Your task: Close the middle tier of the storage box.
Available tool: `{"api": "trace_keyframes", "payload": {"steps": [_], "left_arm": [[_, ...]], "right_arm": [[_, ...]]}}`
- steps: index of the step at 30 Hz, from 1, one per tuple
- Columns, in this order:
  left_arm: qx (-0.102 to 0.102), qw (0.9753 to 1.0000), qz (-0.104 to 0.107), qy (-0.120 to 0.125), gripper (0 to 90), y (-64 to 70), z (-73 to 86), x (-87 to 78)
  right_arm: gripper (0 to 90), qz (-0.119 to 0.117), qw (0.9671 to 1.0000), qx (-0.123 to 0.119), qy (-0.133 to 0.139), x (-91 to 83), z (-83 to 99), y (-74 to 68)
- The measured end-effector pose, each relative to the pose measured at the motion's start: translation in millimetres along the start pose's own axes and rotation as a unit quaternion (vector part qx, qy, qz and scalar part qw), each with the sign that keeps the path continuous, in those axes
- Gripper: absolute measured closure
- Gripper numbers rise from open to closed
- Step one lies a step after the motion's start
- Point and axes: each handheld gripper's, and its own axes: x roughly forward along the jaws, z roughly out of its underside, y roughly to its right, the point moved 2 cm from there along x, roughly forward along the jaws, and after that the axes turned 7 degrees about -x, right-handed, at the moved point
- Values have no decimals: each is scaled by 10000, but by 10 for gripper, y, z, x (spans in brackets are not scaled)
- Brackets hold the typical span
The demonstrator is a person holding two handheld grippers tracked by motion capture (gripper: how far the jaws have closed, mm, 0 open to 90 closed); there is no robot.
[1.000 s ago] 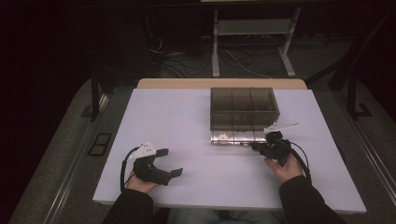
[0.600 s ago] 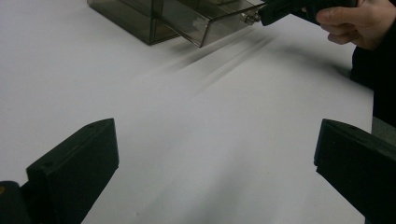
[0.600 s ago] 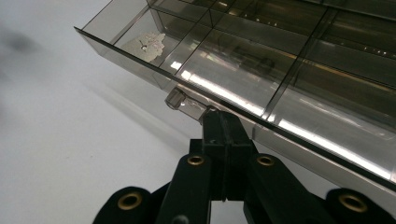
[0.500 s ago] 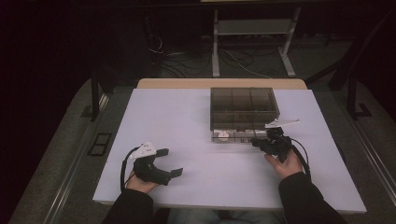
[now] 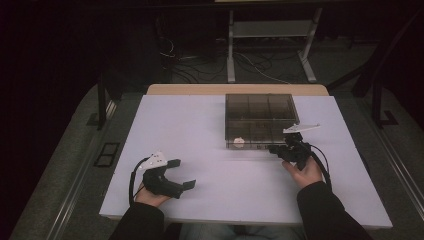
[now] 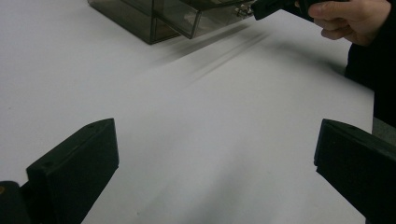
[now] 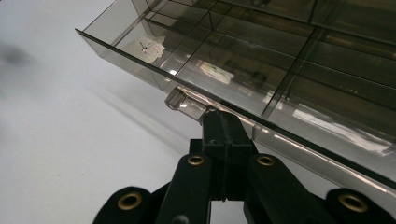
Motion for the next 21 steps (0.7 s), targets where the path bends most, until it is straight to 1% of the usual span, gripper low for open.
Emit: {"api": "trace_keyframes", "payload": {"steps": [9, 17, 21], "left_arm": [[-4, 10000, 1, -1, 0, -1, 1, 0], [5, 10000, 5, 0, 0, -2, 0, 1], [-8, 10000, 5, -7, 0, 1, 1, 1]], "right_arm": [[891, 37, 10000, 86, 20, 28, -9, 58], [891, -12, 9998, 168, 40, 50, -11, 98], [891, 19, 9999, 167, 18, 65, -39, 111]]}}
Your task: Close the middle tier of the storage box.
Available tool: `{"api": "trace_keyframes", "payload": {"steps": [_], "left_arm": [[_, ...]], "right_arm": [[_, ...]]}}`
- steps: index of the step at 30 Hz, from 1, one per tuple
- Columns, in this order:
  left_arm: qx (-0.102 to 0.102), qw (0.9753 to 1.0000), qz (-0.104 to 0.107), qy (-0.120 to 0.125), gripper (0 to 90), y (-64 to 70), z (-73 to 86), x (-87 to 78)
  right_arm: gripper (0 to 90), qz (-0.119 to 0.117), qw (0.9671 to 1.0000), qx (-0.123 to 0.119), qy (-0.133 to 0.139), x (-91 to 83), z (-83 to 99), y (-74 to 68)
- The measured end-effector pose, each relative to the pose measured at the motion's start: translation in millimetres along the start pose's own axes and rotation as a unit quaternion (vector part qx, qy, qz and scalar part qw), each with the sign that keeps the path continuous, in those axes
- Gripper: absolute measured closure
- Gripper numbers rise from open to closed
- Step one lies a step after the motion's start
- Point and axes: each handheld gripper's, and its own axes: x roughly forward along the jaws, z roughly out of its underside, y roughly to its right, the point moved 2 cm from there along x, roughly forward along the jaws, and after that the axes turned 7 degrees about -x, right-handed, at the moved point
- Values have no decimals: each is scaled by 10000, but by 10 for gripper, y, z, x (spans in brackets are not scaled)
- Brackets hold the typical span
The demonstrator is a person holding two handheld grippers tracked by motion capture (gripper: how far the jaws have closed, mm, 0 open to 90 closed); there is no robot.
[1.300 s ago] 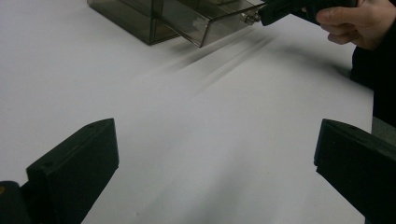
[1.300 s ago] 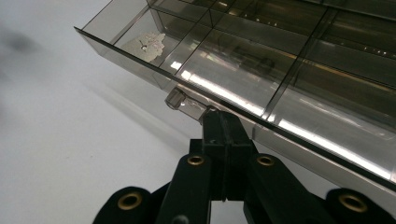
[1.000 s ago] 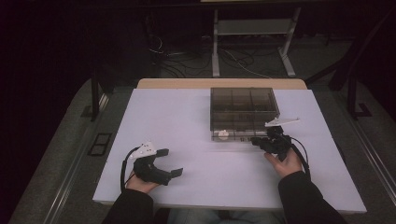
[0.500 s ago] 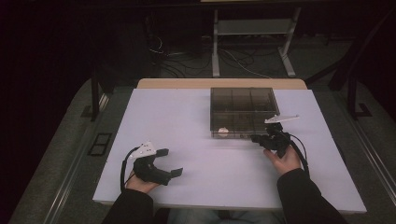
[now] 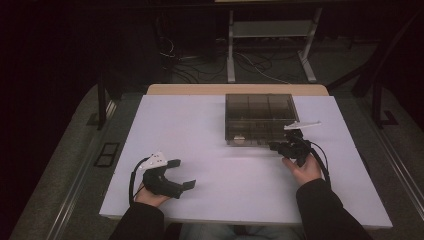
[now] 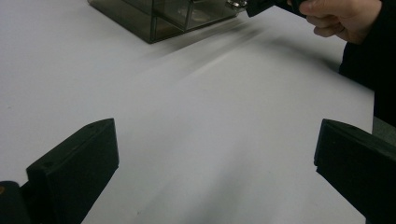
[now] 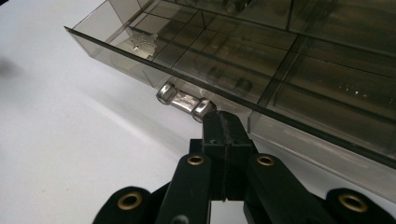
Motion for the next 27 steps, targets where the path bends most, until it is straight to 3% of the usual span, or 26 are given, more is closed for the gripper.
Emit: {"api": "trace_keyframes", "payload": {"steps": [27], "left_arm": [[-6, 10000, 8, 1, 0, -7, 1, 2]], "right_arm": [[891, -20, 9998, 171, 89, 135, -80, 107]]}}
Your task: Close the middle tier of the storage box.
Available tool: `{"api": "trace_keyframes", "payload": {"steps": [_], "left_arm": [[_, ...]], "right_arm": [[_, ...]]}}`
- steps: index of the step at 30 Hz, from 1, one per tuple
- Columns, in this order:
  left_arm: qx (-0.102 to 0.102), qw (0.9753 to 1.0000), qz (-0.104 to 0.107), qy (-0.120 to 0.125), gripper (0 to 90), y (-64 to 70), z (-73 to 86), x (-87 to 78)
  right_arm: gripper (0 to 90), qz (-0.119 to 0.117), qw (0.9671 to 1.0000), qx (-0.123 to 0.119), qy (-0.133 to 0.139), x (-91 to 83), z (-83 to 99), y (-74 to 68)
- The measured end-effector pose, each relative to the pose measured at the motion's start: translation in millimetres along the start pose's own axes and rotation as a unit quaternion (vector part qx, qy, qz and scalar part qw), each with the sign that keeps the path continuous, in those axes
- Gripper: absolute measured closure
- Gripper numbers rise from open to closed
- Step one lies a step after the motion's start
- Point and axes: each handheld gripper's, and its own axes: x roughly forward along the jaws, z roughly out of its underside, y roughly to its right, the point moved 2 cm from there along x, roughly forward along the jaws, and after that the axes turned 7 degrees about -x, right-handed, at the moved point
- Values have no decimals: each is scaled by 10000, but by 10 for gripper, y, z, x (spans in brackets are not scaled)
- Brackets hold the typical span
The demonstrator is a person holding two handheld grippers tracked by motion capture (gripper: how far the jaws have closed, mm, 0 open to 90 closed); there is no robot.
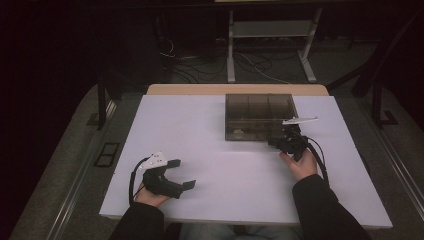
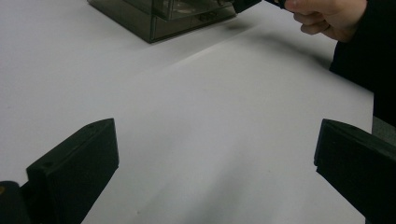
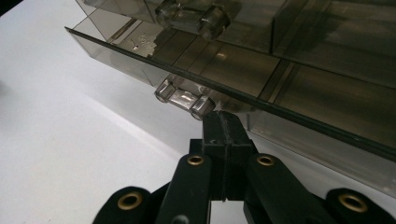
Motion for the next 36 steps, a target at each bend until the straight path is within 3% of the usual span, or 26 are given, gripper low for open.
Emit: {"api": "trace_keyframes", "payload": {"steps": [23, 31, 36], "left_arm": [[0, 10000, -1, -5, 0, -4, 1, -2], [-4, 10000, -1, 3, 0, -4, 1, -5], [5, 10000, 2, -1, 0, -3, 1, -6]], "right_arm": [[891, 185, 9997, 93, 90, 110, -101, 98], [889, -11, 9995, 226, 207, 81, -104, 121], [817, -87, 9997, 143, 191, 5, -100, 107]]}}
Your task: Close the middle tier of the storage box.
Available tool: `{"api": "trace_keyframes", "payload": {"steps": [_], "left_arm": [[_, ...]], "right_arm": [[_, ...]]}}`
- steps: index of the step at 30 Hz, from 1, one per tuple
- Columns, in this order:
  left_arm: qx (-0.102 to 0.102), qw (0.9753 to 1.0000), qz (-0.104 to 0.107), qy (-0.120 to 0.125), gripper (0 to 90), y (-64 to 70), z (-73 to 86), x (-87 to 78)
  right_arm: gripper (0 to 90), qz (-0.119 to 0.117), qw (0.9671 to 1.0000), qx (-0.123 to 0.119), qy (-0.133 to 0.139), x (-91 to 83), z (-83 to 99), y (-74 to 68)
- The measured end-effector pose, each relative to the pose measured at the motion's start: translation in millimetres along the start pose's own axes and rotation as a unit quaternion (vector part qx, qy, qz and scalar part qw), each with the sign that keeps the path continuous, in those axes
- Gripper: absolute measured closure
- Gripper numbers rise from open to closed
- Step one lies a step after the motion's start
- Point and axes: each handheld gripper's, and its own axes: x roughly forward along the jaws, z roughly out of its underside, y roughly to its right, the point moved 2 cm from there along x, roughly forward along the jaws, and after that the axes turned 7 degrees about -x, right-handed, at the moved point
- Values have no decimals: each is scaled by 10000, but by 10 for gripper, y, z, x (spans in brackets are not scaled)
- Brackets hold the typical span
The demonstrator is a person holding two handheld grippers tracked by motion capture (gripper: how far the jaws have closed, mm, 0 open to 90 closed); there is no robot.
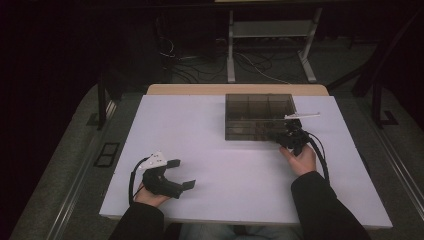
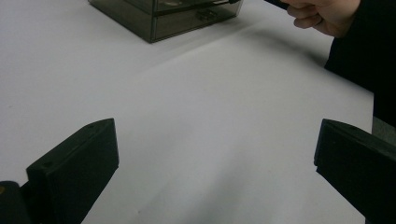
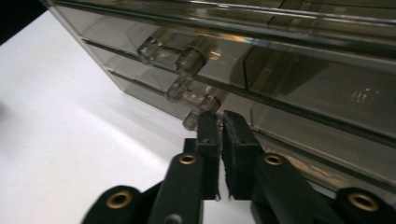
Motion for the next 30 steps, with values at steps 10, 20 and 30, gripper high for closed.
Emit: {"api": "trace_keyframes", "payload": {"steps": [10, 20, 30], "left_arm": [[-9, 10000, -6, -11, 0, 5, 1, 5], [-17, 10000, -1, 0, 0, 3, 0, 4], [-23, 10000, -8, 2, 0, 4, 2, 1]], "right_arm": [[584, -305, 9992, -183, 174, -207, -19, -89], [188, -411, 9985, -360, 101, -386, 18, -142], [3, -586, 9968, -534, -42, -553, 107, -228]]}}
